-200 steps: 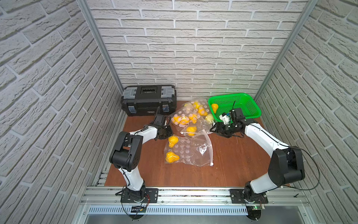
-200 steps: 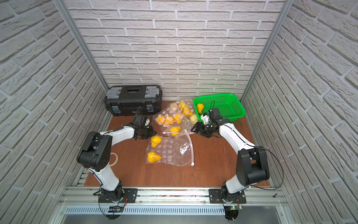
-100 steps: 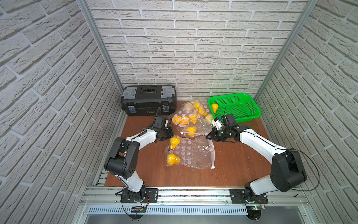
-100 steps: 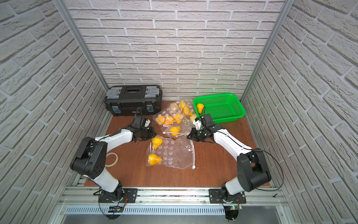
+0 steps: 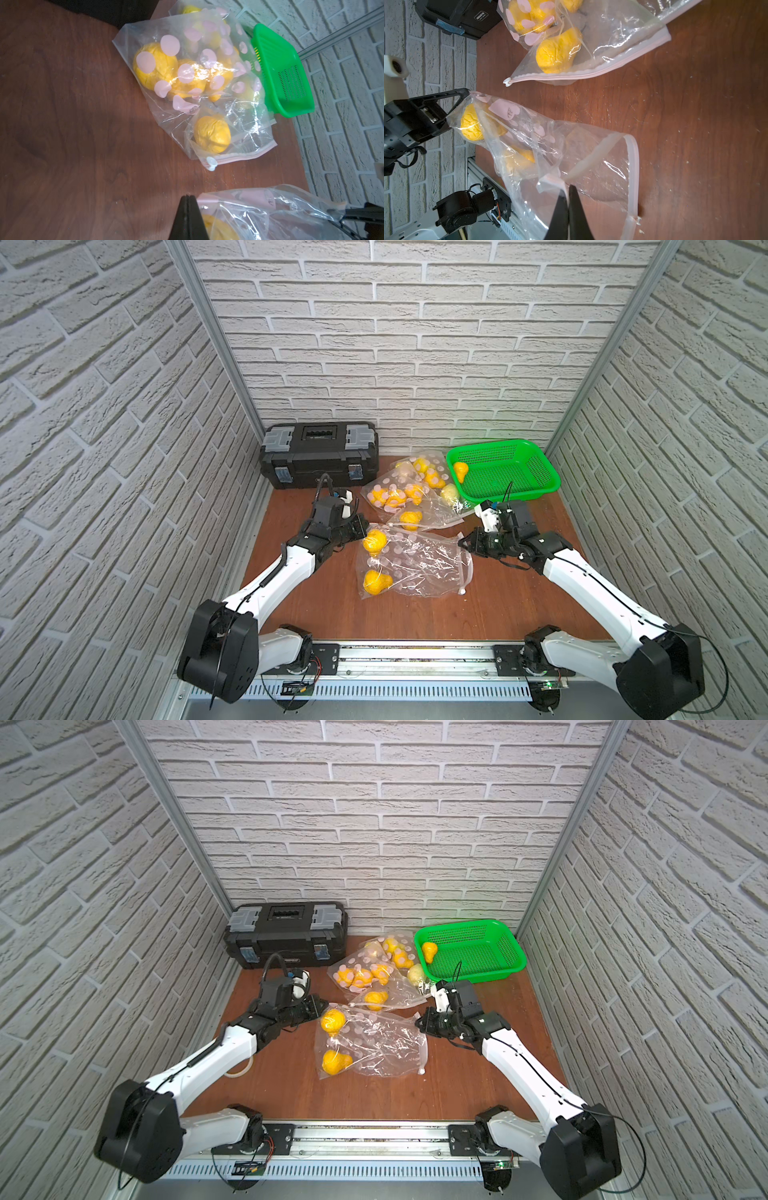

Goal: Open the zip-top bag and take out the pear
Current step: Adjust the zipper food storage bag at the center of the board.

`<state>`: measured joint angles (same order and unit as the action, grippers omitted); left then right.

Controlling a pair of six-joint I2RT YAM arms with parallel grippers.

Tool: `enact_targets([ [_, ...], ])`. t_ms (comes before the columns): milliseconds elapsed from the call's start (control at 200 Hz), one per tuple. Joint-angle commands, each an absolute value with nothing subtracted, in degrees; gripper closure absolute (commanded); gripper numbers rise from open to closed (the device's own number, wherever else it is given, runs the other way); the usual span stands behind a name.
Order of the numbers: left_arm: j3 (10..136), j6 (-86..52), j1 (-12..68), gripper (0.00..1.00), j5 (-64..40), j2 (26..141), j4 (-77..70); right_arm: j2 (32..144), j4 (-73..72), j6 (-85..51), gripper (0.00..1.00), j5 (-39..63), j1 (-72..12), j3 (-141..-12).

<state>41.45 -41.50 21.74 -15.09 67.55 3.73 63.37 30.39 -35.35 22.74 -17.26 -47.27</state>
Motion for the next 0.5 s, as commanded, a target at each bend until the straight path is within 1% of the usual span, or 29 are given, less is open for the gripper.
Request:
enact_targets([
  [0, 40.3, -39.2, 22.5, 1.0, -17.7, 62.6, -6.1, 60.9, 29.6, -36.8, 0.97, 21.6, -17.2, -45.9],
  [175, 39.8, -38.6, 22.6, 1.0, -18.4, 57.5, -8.1, 59.6, 30.3, -37.3, 0.97, 19.9, -17.2, -45.8],
  [265, 40.1, -38.5, 22.1, 1.0, -17.1, 56.7, -5.5, 59.2, 31.1, -37.6, 0.97, 18.7, -17.2, -46.0],
  [395, 42.4, -37.2, 22.0, 1.0, -9.2, 58.4, 5.5, 58.3, 32.3, -38.0, 0.97, 16.7, -17.3, -46.2],
  [495, 43.5, -37.8, 21.6, 1.0, -4.3, 59.8, 11.3, 57.2, 32.4, -38.5, 0.97, 16.3, -17.3, -46.3],
])
